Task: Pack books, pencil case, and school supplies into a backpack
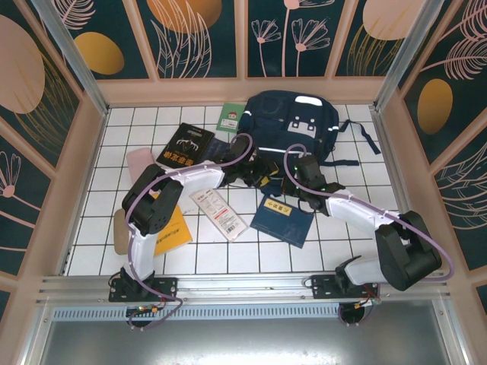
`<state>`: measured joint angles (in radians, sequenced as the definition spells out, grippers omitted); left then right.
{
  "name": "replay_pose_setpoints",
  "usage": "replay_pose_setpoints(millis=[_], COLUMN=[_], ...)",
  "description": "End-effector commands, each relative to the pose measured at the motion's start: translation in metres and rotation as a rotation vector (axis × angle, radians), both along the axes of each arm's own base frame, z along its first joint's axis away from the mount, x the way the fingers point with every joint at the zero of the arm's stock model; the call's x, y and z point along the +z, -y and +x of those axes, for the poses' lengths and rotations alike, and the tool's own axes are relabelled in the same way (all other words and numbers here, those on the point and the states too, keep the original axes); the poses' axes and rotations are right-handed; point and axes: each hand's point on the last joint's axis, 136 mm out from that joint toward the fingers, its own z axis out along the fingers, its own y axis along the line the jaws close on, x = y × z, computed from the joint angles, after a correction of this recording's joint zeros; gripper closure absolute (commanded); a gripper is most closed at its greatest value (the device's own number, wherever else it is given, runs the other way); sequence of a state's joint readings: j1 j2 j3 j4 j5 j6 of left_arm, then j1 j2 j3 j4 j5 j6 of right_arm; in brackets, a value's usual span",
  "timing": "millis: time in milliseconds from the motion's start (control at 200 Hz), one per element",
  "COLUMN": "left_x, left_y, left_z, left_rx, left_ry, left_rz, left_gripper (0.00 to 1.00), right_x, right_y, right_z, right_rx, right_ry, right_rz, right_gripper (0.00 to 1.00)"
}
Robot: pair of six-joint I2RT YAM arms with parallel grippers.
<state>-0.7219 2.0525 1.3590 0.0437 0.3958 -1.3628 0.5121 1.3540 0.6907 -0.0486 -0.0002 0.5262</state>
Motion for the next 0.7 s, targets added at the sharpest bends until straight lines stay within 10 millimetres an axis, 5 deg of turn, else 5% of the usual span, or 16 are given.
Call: replay_pose_setpoints(millis=[0,180,505,695], left_x=[-0.023,-0.007,0.027,0.045], left_y=[0.003,-0.015,-0.095,-0.125], left_z=[0.007,0.013,0.020,0.020], left_rx=[0.023,0.064,0.187,0.220], left_ry=[-0.019,0.053,0.148,0.191], left_rz=[0.047,0.108,0.198,0.222], left_gripper=[0.96,1.00,1.00,1.00], right_x=[0.024,0.020,0.010,0.006], right_y=[-0.015,0.005,0.072,0.116], right_z=[0.001,-0.001,0.005,0.018], right_rx=[0.044,-0.013,-0.191,-0.300], right_ry=[0.063,0.058,0.032,0.026], right_rz=[0.039,-0.045,-0.235,-0.311], right_gripper=[1.00,1.00,1.00,1.00])
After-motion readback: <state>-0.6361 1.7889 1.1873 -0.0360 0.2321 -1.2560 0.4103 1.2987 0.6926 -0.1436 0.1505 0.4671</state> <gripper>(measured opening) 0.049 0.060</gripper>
